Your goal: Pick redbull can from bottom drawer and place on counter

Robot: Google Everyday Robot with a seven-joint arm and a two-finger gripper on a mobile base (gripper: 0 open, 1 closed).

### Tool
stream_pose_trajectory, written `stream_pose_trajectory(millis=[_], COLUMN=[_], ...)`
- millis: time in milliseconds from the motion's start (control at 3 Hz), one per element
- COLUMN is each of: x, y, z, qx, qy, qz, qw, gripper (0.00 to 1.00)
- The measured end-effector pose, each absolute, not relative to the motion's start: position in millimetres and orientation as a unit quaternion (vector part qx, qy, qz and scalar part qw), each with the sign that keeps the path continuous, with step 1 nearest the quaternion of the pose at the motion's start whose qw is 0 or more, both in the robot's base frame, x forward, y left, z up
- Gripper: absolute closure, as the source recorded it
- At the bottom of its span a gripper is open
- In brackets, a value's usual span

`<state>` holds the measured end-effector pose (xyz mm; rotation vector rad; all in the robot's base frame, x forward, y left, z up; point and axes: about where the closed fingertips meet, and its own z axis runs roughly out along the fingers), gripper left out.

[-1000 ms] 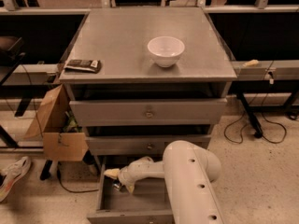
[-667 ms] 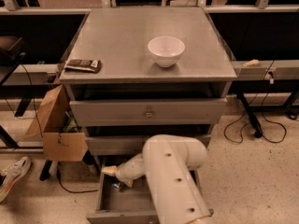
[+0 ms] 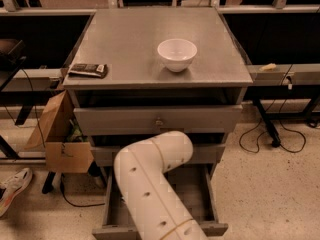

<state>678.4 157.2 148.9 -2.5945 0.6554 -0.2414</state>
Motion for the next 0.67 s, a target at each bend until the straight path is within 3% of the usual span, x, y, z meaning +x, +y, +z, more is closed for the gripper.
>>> stream_pose_trajectory(millis=[667], x=[650], y=[134], z=[144], qx=[-0.918], qy=[0.335], qz=[-0.081], qw=[0.197], gripper=[0.00])
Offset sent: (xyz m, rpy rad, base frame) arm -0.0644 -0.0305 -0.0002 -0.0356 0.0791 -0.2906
